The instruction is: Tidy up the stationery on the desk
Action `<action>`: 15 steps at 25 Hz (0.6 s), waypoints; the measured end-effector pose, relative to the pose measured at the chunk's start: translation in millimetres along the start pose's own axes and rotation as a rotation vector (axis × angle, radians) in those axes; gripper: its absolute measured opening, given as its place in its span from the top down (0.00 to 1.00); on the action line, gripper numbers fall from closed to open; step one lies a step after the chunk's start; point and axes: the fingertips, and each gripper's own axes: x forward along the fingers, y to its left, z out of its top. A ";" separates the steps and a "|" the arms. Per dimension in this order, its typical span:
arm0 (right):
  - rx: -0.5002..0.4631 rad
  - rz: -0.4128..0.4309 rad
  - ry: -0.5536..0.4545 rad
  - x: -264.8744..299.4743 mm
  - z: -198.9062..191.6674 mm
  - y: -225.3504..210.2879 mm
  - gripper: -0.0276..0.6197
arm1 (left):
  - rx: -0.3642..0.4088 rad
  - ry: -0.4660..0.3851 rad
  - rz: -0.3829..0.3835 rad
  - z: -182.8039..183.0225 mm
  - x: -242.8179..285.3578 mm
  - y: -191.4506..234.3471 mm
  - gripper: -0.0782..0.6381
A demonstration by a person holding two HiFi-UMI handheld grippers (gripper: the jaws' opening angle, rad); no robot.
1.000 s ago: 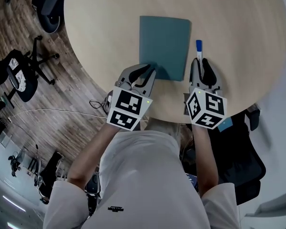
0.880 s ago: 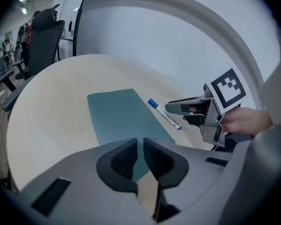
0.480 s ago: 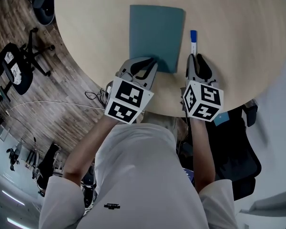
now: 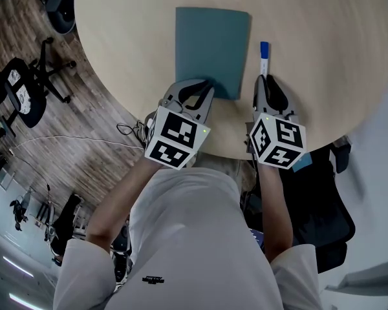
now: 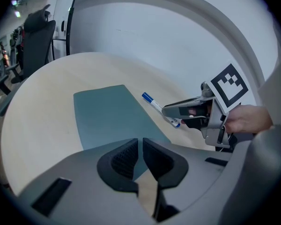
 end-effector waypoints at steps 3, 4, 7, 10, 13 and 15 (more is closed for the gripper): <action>0.028 0.013 -0.007 -3.1 1.4 3.1 0.82 | 0.001 -0.001 0.002 0.4 -1.7 -0.7 0.83; 0.055 0.018 -0.010 -2.3 2.3 4.7 0.82 | 0.001 -0.002 0.002 0.5 -2.5 0.9 0.83; 0.166 0.039 -0.021 0.7 6.8 9.3 0.82 | 0.001 -0.004 0.003 0.7 -6.6 5.9 0.83; 0.199 0.045 -0.039 0.2 12.4 11.1 0.82 | 0.002 -0.005 0.007 -0.3 -10.2 4.4 0.83; 0.193 0.050 -0.049 -1.2 17.4 13.3 0.82 | 0.005 -0.005 0.011 -1.7 -12.9 1.8 0.83; 0.193 0.055 -0.051 -0.4 19.7 15.0 0.82 | -0.001 -0.006 0.012 -2.0 -13.9 2.1 0.83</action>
